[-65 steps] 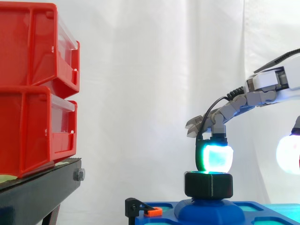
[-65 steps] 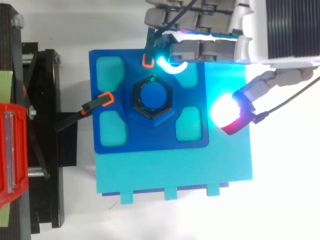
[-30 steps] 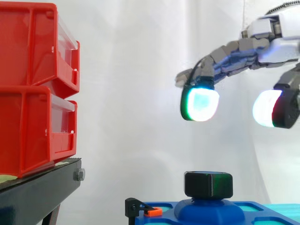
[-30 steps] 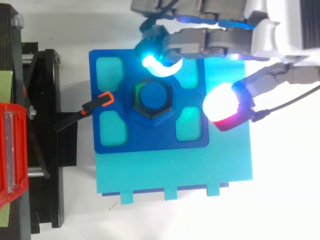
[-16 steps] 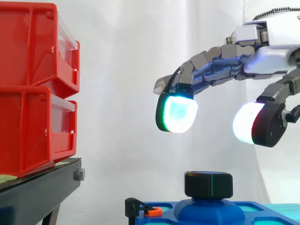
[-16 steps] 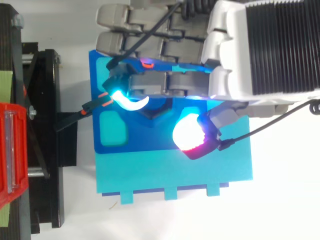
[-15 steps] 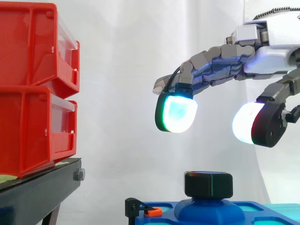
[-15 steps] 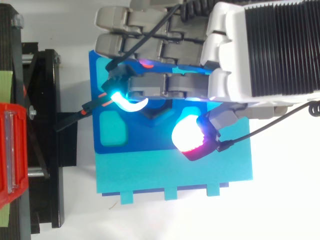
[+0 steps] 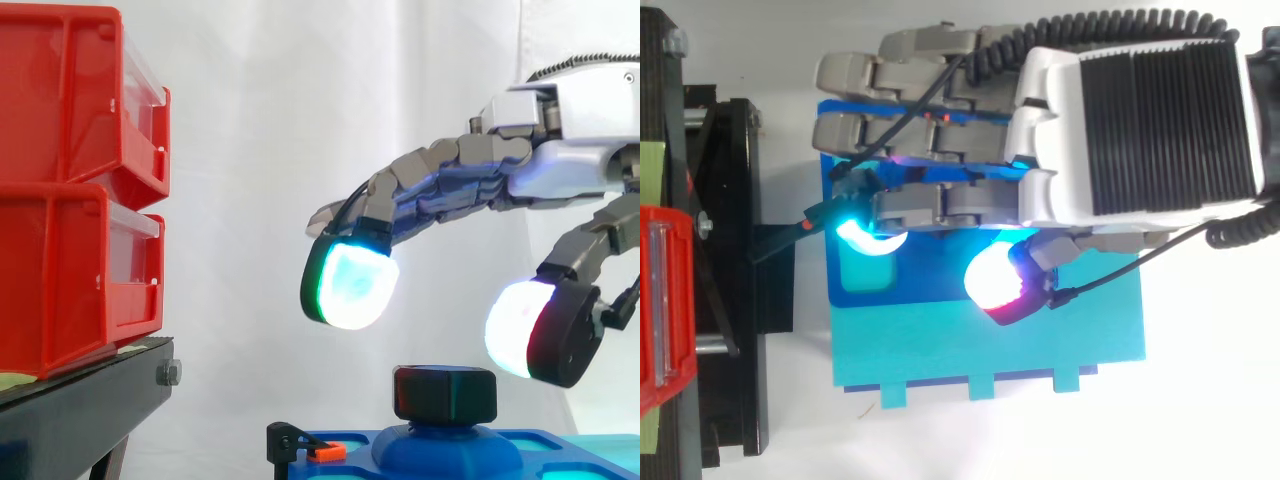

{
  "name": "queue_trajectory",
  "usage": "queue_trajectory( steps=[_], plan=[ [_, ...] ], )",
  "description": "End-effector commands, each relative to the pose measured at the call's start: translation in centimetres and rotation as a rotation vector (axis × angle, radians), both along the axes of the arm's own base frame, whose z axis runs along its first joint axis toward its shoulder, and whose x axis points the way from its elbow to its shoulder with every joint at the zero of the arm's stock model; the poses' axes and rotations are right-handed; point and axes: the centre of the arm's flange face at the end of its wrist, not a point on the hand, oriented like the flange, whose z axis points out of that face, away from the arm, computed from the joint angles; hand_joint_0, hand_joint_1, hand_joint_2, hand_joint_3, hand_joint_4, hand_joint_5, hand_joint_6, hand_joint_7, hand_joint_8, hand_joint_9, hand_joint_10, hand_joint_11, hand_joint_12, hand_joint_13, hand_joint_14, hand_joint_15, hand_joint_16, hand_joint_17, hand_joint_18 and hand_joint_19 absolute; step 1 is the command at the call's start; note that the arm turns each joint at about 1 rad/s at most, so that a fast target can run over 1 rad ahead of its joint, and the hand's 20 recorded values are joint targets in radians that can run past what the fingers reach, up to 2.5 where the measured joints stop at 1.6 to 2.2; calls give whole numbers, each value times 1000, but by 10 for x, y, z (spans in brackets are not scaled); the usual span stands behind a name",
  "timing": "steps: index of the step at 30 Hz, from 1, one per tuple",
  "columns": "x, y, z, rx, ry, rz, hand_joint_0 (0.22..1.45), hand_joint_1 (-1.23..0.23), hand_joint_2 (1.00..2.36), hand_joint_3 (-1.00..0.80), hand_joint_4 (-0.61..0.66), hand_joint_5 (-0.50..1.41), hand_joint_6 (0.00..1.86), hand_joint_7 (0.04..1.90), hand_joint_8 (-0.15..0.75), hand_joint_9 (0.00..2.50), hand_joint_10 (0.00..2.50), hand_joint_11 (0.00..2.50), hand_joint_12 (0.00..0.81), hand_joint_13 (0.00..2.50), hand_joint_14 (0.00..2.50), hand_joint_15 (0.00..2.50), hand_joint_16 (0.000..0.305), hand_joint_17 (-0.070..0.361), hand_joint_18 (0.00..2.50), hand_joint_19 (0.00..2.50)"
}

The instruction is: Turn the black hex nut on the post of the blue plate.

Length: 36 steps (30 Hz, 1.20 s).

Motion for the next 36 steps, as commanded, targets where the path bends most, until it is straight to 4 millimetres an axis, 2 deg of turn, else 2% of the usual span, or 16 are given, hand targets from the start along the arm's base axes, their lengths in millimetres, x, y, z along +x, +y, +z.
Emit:
queue_trajectory(
  steps=[1,8,11,25,36],
  plan=[
    [4,0,-6,12,-10,0,482,-833,1000,-500,69,-300,502,761,133,118,2,120,301,93,0,18,43,98,165,210],
    [4,-3,-6,12,-12,0,525,-818,1000,-500,70,-300,502,766,122,117,3,131,290,88,0,15,41,92,153,216],
    [4,-6,-11,12,-1,8,546,-813,1000,-500,74,-297,502,772,117,118,3,119,284,86,0,16,40,90,150,216],
    [2,-15,-15,10,6,6,546,-811,1000,-500,91,-289,502,784,119,125,2,109,283,93,0,15,40,89,155,216],
    [1,-16,-16,9,9,14,638,-798,1000,-500,88,-283,502,789,108,132,2,119,271,99,0,20,37,84,159,216]
  ],
)
